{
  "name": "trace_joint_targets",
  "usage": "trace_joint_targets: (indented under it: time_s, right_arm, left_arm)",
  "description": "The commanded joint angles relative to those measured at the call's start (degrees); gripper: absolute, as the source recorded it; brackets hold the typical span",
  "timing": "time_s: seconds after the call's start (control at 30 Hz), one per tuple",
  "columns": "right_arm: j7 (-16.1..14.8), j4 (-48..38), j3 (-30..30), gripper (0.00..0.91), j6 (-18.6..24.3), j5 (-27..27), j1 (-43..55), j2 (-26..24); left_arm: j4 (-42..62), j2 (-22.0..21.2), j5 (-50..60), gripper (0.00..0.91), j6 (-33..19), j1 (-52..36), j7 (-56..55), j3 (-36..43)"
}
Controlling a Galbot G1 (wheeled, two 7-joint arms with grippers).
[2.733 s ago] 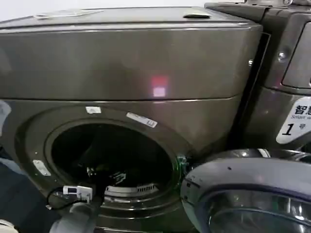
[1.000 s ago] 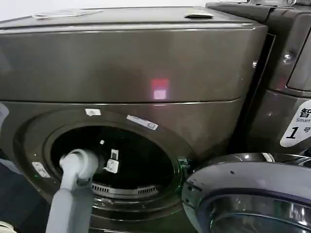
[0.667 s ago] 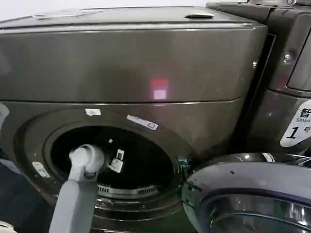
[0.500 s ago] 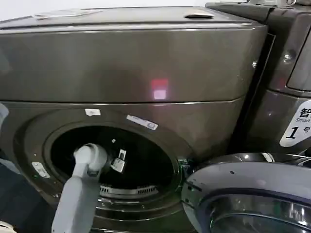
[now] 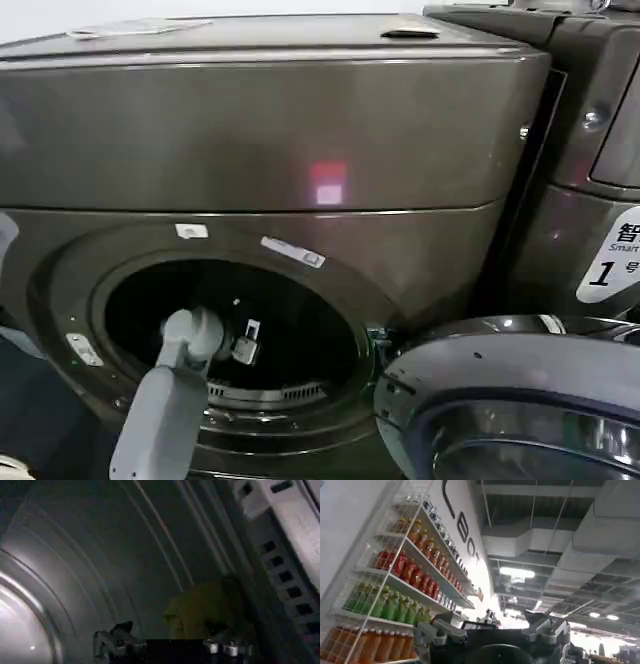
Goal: Grasp the clothes from the dryer.
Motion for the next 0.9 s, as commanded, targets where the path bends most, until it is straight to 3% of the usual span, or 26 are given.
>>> trace_joint_targets:
  time_s: [0.03, 0.13, 0.17, 0.2, 0.27, 0.9]
  right_arm:
    - [0.0, 0.2, -0.1, 0.907, 0.0, -0.1, 0.2, 0.0]
    - [0.0, 0.2, 0.0, 0.907, 0.0, -0.2, 0.2, 0.1]
    - [0.0, 0.1, -0.1, 0.907, 0.0, -0.2, 0.2, 0.1]
    - [0.0, 0.1, -0.1, 0.907, 0.0, -0.2, 0.2, 0.1]
    - [0.1, 0.1, -0.1, 0.907, 0.0, -0.2, 0.2, 0.1]
    - [0.1, 0.2, -0.4, 0.907, 0.0, -0.3, 0.3, 0.4]
  left_arm:
    - [5.1, -0.1, 0.0, 0.907, 1.4, -0.7, 0.1, 0.3]
    - [6.9, -0.1, -0.1, 0.876, 1.6, -1.1, 0.1, 0.2]
    - [7.3, -0.1, -0.3, 0.125, 1.6, -1.2, 0.1, 0.1]
    - [7.7, -0.1, -0.4, 0.114, 1.5, -1.3, 0.1, 0.1]
    - [8.3, -0.1, -1.7, 0.0, 1.6, -1.4, 0.1, 0.1]
    - [8.6, -0.2, -10.3, 0.0, 5.8, -2.5, 0.0, 1.0]
